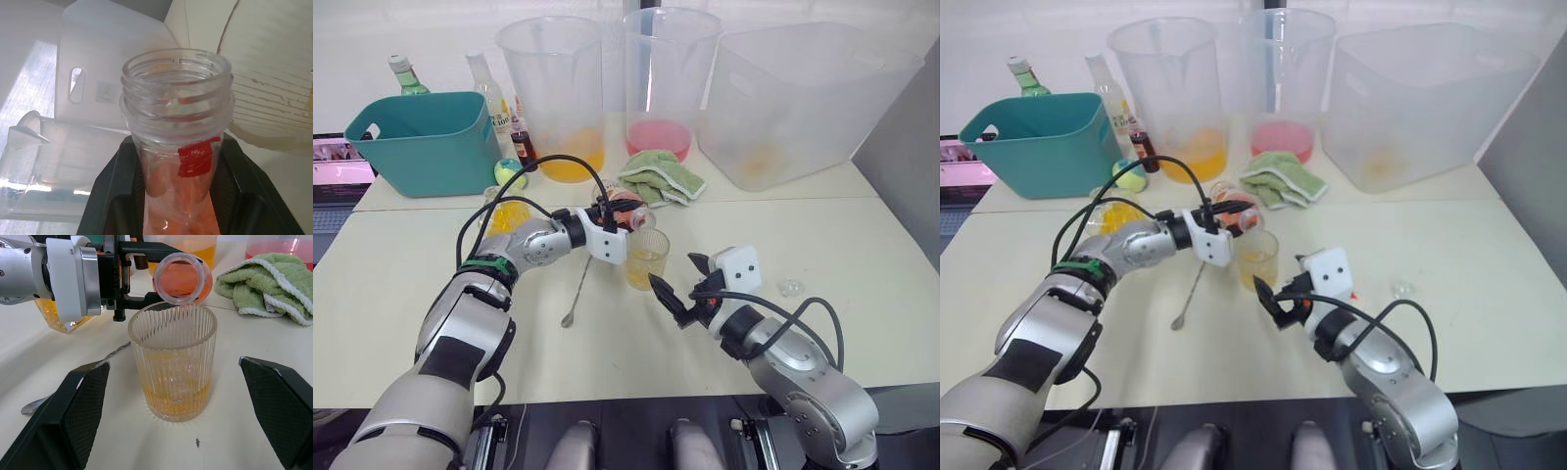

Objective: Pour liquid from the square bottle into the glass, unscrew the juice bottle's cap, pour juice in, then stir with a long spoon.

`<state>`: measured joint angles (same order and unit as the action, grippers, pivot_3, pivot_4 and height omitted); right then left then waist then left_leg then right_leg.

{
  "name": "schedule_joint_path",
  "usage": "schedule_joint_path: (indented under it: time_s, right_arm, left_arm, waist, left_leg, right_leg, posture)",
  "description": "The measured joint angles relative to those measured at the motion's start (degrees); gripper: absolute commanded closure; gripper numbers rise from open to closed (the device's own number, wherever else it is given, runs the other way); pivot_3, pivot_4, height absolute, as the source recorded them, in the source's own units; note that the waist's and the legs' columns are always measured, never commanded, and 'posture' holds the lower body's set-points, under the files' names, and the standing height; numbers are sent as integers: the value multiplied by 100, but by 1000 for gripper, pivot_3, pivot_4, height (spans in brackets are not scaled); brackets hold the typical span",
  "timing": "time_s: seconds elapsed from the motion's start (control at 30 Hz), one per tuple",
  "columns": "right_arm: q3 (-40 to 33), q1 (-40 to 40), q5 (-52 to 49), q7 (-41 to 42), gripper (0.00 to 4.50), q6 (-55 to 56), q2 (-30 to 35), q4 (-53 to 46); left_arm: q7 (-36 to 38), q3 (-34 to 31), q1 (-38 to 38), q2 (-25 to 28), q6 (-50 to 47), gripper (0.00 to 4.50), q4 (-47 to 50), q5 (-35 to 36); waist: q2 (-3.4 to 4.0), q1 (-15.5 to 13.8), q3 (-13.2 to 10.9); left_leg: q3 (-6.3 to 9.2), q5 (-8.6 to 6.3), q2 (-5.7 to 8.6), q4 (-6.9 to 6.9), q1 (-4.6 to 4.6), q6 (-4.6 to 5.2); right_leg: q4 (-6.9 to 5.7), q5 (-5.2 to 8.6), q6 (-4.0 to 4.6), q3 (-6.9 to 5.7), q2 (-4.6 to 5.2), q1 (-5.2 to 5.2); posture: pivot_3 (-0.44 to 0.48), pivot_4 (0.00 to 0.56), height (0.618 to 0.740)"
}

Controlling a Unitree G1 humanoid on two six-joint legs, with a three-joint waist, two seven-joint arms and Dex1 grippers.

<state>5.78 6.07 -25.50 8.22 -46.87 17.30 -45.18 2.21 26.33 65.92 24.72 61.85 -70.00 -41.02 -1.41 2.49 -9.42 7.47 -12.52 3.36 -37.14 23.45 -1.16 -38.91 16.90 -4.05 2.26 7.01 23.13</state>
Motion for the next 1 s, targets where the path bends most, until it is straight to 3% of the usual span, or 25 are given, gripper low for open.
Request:
schedule_joint_path:
  time_s: [0.37,1.0]
  right_arm:
    - [22,43,0,-1,30,0,-13,0]
    - [38,43,15,34,30,0,-35,1]
  left_arm:
    - [-1108,532,224,119,-115,3188,1,-736]
    - [-1957,979,353,220,-96,3188,3,-1192]
  waist:
    - [0,-1,0]
    - [0,0,0]
  left_leg:
    - [0,0,1,-6,1,0]
    - [0,0,1,-9,4,-1]
  right_leg:
    - [-5,0,0,0,0,0]
    - [-7,0,0,0,0,2]
  posture:
    - [0,150,738]
    - [0,150,738]
